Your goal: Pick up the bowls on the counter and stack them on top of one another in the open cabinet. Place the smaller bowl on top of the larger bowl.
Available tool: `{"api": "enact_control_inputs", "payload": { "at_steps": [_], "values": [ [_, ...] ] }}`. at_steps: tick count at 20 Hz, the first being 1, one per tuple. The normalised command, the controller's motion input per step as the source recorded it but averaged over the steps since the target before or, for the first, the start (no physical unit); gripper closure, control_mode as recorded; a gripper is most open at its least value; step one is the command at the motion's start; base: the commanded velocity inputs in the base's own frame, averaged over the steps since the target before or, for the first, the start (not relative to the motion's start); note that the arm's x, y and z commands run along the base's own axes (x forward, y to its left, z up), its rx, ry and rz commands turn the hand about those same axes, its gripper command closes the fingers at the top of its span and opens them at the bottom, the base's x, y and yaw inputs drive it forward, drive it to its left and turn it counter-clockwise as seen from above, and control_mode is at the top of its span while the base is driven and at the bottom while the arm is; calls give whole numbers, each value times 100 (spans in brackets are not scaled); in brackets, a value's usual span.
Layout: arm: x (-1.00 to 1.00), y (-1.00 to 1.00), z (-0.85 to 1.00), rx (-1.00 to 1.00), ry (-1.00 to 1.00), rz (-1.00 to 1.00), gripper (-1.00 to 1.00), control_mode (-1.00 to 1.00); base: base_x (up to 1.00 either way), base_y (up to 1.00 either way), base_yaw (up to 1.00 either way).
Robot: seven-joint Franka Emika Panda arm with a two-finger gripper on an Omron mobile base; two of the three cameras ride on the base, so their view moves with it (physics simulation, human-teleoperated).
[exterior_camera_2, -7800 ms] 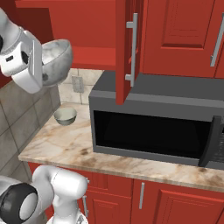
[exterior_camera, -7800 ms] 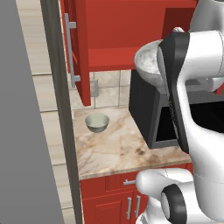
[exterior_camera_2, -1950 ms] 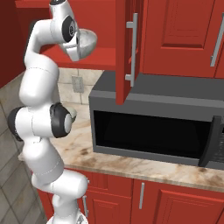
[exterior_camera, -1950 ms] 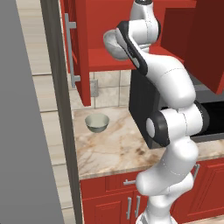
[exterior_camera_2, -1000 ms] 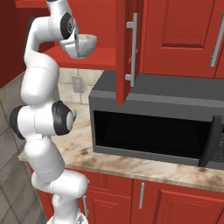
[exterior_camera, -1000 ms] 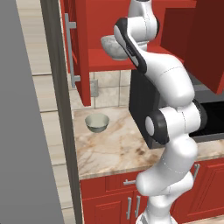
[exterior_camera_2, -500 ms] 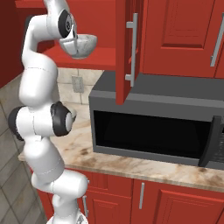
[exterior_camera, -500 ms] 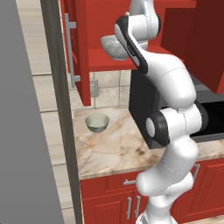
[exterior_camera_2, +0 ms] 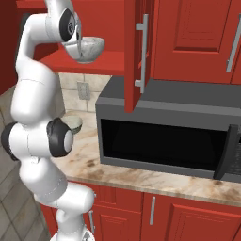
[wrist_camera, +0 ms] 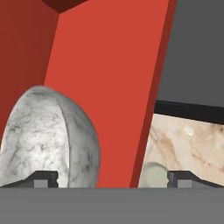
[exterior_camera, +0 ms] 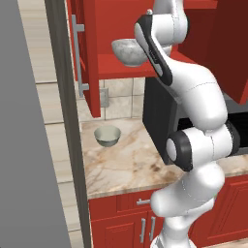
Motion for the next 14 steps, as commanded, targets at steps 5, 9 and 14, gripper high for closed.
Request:
{"api": "enact_control_inputs", "payload": {
  "at_steps": [5, 9, 14],
  "values": [
    [-43, -14, 11, 5, -7, 0, -100, -100, 0, 0, 0],
    [-53, -11, 5, 6, -1, 0, -100, -100, 0, 0, 0],
    [-58, -6, -1, 3, 1, 1, -100, -100, 0, 0, 0]
  ]
}}
